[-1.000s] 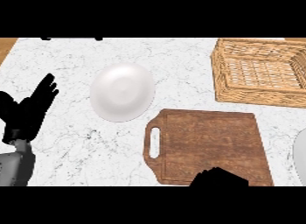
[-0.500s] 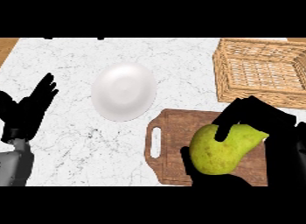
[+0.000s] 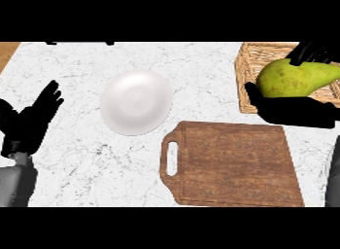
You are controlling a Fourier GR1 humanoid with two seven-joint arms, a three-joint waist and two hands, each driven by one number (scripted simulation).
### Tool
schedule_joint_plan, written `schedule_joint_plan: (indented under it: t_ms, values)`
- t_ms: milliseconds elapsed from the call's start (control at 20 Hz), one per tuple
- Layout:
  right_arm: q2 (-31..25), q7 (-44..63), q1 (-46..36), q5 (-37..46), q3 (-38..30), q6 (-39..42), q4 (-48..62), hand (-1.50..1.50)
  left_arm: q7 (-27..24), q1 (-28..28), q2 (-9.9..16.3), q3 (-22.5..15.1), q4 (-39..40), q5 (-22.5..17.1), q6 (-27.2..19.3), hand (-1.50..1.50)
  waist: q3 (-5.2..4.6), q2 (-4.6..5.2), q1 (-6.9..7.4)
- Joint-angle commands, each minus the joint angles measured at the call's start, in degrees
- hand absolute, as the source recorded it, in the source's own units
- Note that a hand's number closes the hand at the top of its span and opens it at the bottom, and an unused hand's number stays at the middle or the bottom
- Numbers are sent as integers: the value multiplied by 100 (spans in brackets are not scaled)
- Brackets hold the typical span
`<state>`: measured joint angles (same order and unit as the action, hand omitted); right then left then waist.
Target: Pick the pear from the cutting board and place it in the basket
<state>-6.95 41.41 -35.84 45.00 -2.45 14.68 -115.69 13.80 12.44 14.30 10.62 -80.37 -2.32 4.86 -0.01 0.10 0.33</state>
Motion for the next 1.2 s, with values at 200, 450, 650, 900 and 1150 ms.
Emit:
schedule_joint_plan:
  t_ms: [200, 450, 650, 900, 1150]
  values:
    - [-638, -1696, 247, -266, -705, -671, 1484, 150, -70, -43, 14, 74, 87, 5, 16, 0, 1, -3, -5]
    - [-587, -2487, 415, -545, -937, -1198, 2323, 150, -147, -46, 50, 88, 50, 32, 48, 0, 2, -5, -3]
    - [-976, -2806, 312, -1024, -1315, -1032, 2752, 150, 91, -25, 87, 126, -111, -76, 126, 0, 2, -11, -10]
    - [-696, -2714, -148, -680, -1639, -2111, 4056, -150, 102, -10, 136, 128, -54, -107, 212, 0, 2, 4, 38]
    - [-1368, -3441, -333, -1056, -1795, -1893, 4686, -150, 182, -264, -319, -192, -569, 129, -164, 0, 3, -6, 10]
